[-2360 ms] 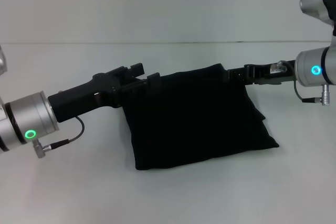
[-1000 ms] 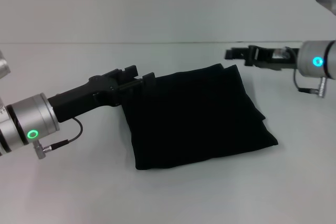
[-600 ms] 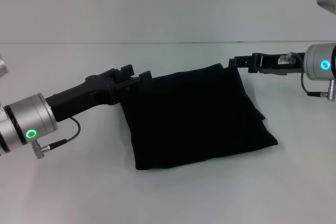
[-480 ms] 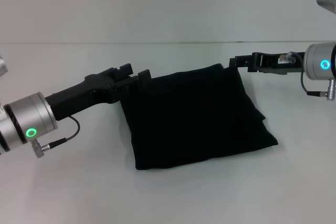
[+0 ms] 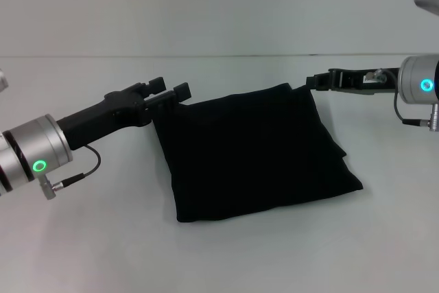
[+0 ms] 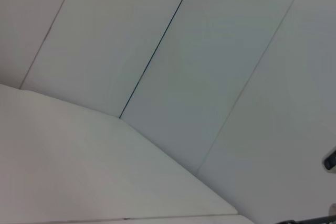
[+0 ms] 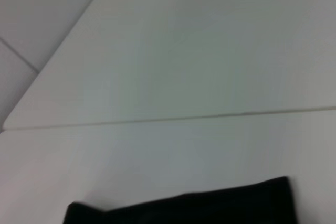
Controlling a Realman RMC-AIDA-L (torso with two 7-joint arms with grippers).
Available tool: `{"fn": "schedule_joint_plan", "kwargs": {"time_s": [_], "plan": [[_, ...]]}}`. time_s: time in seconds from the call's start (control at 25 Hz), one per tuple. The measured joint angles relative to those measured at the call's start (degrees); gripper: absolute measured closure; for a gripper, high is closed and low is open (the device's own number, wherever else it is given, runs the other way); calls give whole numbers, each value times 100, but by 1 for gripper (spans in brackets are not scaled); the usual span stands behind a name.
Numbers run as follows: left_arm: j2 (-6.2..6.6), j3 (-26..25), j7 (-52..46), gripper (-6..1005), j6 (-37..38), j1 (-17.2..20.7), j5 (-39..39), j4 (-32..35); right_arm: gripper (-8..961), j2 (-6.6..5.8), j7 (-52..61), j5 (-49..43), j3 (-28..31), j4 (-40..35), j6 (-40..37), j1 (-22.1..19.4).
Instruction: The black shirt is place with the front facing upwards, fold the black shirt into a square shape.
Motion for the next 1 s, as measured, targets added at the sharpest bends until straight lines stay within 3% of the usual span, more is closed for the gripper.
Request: {"fn": "schedule_joint_plan", "kwargs": {"time_s": [0.08,0.2,0.4,0.6,1.0], "plan": [[1,-1,-8,197,-23,0,-47,-2,507,25,-85,0,-25,-5,-111,16],[-11,0,-46,196,-45,23,-179,-6,725,115,-346,-28,-83,31,-182,61],[-11,24,-113,196,-48,35,-261,-14,944,281,-587,-44,-376,65,154,69],[-31,34,-137,195,-75,43,-261,-21,953,479,-680,-48,-906,194,1115,72],[-47,55,-218,194,-338,52,-216,-38,923,588,-753,-20,-1140,320,2414,35]]}}
